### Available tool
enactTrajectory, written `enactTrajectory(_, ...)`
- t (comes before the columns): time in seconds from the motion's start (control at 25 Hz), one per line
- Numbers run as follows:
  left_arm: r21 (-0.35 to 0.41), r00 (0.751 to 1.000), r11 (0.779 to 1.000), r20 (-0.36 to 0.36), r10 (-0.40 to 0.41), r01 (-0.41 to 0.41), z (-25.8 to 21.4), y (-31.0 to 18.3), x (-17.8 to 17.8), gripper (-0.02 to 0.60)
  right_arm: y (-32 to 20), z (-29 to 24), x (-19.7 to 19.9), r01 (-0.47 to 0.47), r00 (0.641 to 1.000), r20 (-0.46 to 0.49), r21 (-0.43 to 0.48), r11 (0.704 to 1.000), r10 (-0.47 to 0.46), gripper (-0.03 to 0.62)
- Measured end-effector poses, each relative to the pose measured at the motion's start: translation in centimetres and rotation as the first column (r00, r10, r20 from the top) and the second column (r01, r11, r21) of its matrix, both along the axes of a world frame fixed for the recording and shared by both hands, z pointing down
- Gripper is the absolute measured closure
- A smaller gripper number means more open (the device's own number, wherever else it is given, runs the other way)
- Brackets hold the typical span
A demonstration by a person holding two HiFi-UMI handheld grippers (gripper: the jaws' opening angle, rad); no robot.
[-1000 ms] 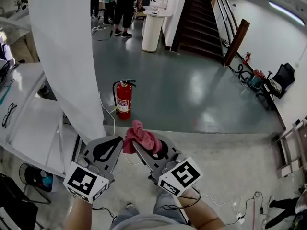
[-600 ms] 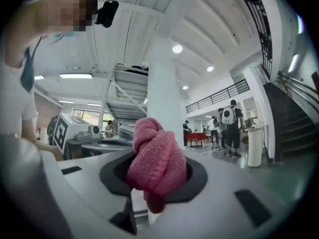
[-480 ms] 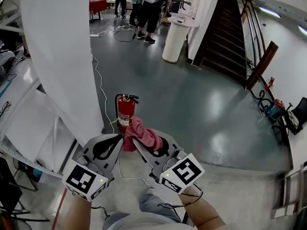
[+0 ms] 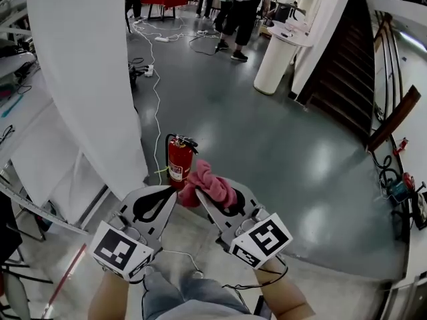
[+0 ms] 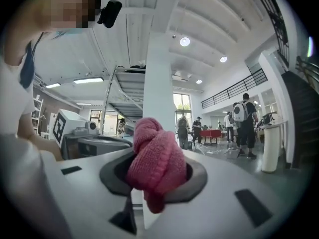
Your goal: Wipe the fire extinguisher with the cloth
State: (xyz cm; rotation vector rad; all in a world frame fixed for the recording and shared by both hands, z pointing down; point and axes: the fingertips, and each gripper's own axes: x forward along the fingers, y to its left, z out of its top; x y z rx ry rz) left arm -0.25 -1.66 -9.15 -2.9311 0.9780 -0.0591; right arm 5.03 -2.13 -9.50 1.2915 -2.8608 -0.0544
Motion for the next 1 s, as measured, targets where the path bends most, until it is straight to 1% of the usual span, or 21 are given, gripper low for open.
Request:
enactTrajectory(0.24,-0.031,1.0,1.0,0.01,0.003,-0.002,2.0,-4.3,0.5,0.572,-4.3,2.7,0.5,-0.005,1.0,0.011,-0.036,0.999,0.005,0.477)
enactTrajectory(0.36,-0.031,1.0,0.999,0.025,0.018,-0.017,4.0,-6.9,0.6,0.572,-6.5,4.8,0.3,-0.013,1.0,0.004,-0.025,1.0,0.013,0.477)
enactTrajectory(0.48,-0.03,0.999,0.999,0.04,0.033,-0.032,7.0,-9.4,1.0,0.572,-9.0,8.0,0.7,-0.032,0.999,0.002,-0.021,0.999,0.032,0.477)
enactTrajectory(0.64,-0.016,0.996,0.998,0.056,0.064,-0.063,13.4,-12.7,1.8,0.572,-12.6,14.9,1.2,-0.049,0.999,-0.001,-0.018,0.999,0.049,0.477)
enactTrajectory(0.8,-0.017,0.995,0.996,0.036,0.091,-0.09,20.5,-14.9,2.4,0.572,-15.2,22.5,1.4,-0.054,0.998,-0.014,-0.015,0.998,0.053,0.477)
enactTrajectory(1.0,0.005,0.992,0.994,0.056,0.113,-0.113,31.1,-17.6,2.7,0.572,-18.7,33.0,1.4,-0.059,0.998,-0.035,0.027,0.998,0.059,0.477)
